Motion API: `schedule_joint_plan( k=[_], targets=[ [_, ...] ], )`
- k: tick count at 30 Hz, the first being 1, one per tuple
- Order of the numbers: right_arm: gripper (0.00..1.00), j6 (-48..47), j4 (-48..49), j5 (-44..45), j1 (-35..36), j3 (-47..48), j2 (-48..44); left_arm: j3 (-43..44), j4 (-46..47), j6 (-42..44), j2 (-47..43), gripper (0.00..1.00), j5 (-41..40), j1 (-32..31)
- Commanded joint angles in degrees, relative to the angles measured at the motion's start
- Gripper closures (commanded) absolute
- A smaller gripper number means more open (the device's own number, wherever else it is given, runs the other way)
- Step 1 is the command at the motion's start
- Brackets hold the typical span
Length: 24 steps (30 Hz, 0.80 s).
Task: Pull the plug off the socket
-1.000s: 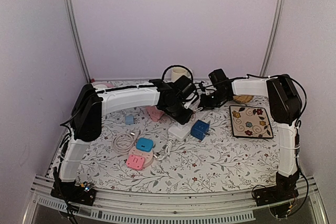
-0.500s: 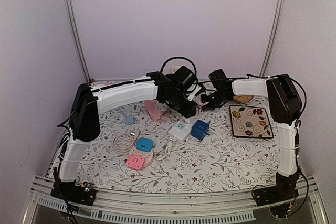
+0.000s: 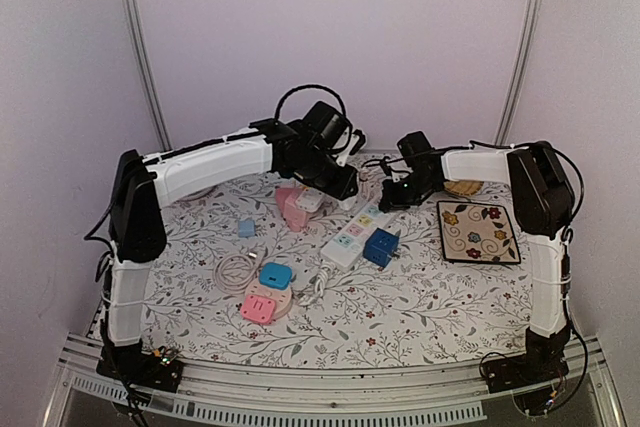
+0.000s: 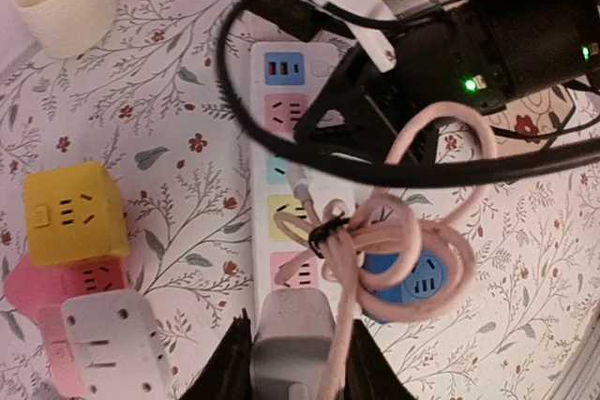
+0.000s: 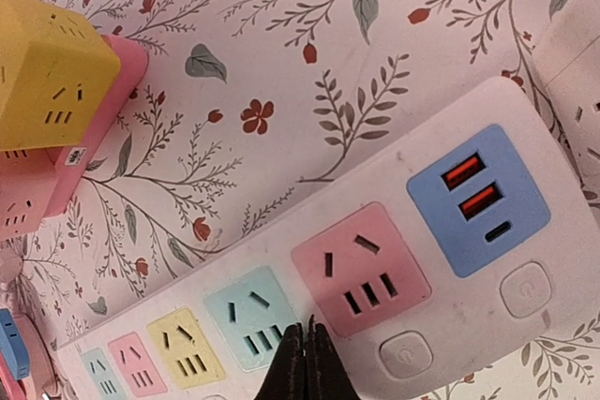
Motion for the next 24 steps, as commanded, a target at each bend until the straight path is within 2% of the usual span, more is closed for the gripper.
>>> schedule_joint_plan(
  k=[1, 4, 11, 16, 24],
  targets=[
    [0.95, -0.14, -6.91, 1.77, -0.03, 1.02, 0.62, -8.86, 9.27, -4.27, -10.23, 0.90, -3.30, 4.81],
    [0.95, -0.01, -6.87, 1.41, 0.00, 2.72, -0.53, -16.63, 14.13, -8.69, -17.44, 0.89, -3.59, 8.36],
    [0.94, 0.16, -6.96, 0.94, -0.05, 5.82, -3.13, -32.88, 20.49, -17.99, -25.81, 0.88, -1.07, 18.68],
    [0.93, 0.33, -6.96, 0.10, -0.34, 7.64, -4.34, -41.85, 23.97, -22.08, -27.73, 0.87, 1.42, 24.50],
    [0.90, 0.51, -7.15, -0.64, -0.86, 9.01, -5.91, -48.48, 24.25, -25.53, -25.60, 0.86, 3.20, 30.07]
  ],
)
